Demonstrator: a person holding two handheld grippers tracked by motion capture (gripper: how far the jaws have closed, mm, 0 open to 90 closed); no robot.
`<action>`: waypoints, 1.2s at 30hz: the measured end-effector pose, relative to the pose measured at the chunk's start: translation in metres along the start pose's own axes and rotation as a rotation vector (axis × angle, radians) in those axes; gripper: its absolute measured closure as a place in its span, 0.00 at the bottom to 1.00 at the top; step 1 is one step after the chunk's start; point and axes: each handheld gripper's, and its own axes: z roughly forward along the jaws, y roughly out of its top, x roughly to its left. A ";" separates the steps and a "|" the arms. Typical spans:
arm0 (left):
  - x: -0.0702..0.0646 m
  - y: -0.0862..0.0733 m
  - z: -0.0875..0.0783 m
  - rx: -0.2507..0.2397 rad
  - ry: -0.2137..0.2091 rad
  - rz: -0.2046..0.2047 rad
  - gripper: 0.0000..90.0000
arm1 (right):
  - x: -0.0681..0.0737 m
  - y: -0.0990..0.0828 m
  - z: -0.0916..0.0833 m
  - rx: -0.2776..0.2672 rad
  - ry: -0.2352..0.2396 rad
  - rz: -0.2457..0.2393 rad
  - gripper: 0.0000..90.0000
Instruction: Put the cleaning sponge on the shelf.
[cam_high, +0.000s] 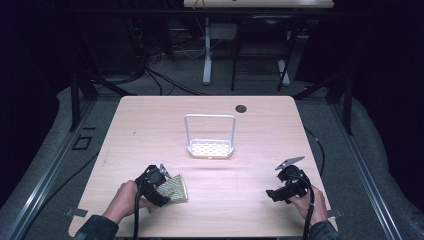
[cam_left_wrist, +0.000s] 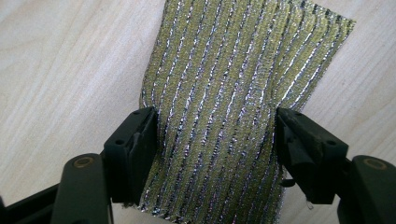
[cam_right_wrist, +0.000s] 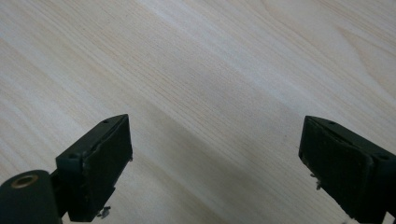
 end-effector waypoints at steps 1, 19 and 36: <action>0.000 0.000 0.000 0.000 0.000 0.000 0.36 | 0.000 0.000 0.000 0.000 0.000 0.000 0.10; -0.001 -0.002 -0.002 -0.051 0.030 -0.029 0.53 | -0.001 0.000 0.000 0.001 -0.012 -0.005 0.10; 0.001 -0.005 -0.008 -0.101 0.028 -0.068 0.60 | -0.003 -0.001 -0.002 -0.003 -0.016 -0.005 0.10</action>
